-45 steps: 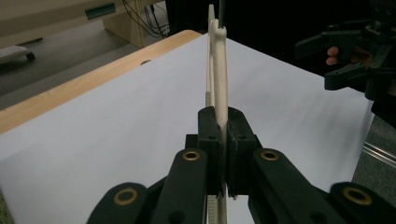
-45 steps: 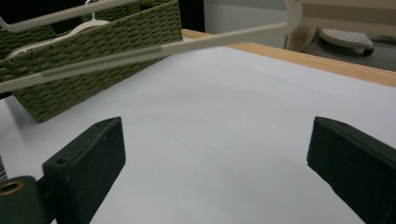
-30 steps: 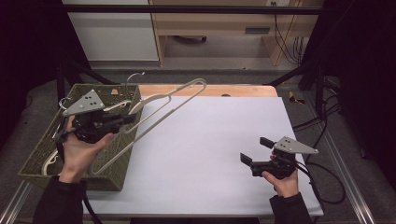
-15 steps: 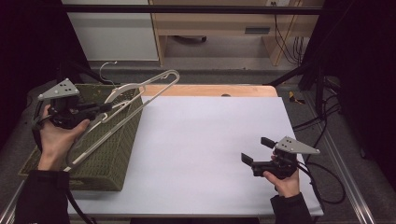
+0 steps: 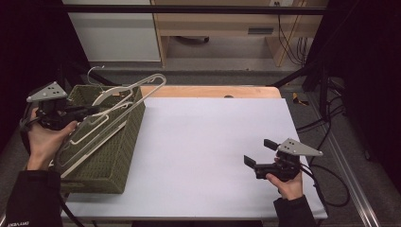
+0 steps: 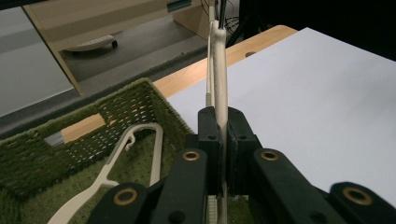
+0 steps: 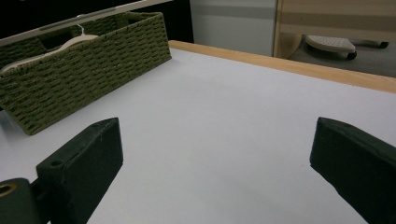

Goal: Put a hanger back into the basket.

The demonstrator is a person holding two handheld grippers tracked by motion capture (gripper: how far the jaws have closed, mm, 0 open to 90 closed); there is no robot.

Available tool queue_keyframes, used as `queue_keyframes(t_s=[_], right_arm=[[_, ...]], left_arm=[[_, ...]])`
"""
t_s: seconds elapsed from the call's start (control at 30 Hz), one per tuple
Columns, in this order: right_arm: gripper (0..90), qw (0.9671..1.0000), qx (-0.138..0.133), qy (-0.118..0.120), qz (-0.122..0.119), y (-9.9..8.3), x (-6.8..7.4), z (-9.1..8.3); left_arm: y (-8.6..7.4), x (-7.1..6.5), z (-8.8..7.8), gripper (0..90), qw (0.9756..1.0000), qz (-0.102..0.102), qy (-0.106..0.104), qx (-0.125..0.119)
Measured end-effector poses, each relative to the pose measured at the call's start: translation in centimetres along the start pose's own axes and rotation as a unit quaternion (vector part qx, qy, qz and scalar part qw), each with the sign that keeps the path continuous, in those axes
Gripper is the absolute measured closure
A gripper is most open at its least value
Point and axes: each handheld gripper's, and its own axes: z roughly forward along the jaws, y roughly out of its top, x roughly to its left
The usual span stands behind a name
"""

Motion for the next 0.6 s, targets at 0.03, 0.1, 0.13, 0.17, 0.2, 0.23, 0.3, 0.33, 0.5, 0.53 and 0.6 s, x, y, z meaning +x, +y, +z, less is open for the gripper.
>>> queue_keyframes(t_s=[0.03,0.1,0.13,0.17,0.2,0.23,0.3,0.33,0.5,0.53,0.6], right_arm=[[3.2,1.0,0.001,0.0,0.001,0.0,0.0,0.0],[3.1,1.0,0.001,-0.001,0.0,0.0,0.0,0.0],[3.1,1.0,0.001,0.0,0.0,0.0,0.0,0.1],[3.1,1.0,0.001,-0.001,0.001,0.0,0.0,0.0],[3.1,1.0,0.0,0.0,0.0,0.0,0.0,0.0],[3.2,1.0,0.0,0.0,0.0,0.0,0.0,0.0],[3.1,1.0,0.0,-0.001,0.002,0.0,0.0,0.0],[3.2,1.0,0.0,0.0,0.001,0.0,-0.1,0.0],[3.1,1.0,0.001,0.0,0.0,0.0,-0.1,0.1],[3.1,1.0,0.002,0.0,0.0,0.0,-0.1,0.0],[3.1,1.0,0.001,-0.001,0.001,0.0,-0.1,0.1]], left_arm=[[-0.2,0.3,-0.1,86.5,1.0,0.0,0.003,0.001],[-0.6,1.1,-0.3,86.5,1.0,-0.003,0.007,0.003],[-0.8,1.5,-0.4,86.5,0.9999,-0.009,0.01,0.001],[-1.0,1.9,-0.5,86.5,0.9999,-0.01,0.012,0.003],[-1.1,2.2,-0.7,86.5,0.9998,-0.012,0.014,0.004],[-1.3,2.5,-0.8,86.5,0.9998,-0.015,0.016,0.004],[-1.7,3.3,-1.0,86.5,0.9995,-0.023,0.022,0.007],[-1.9,3.5,-1.1,86.5,0.9994,-0.024,0.023,0.008],[-2.7,4.7,-1.4,86.5,0.9989,-0.033,0.031,0.012],[-2.9,5.0,-1.5,86.5,0.9988,-0.033,0.033,0.013],[-3.3,5.3,-1.6,86.5,0.9987,-0.035,0.034,0.014]])
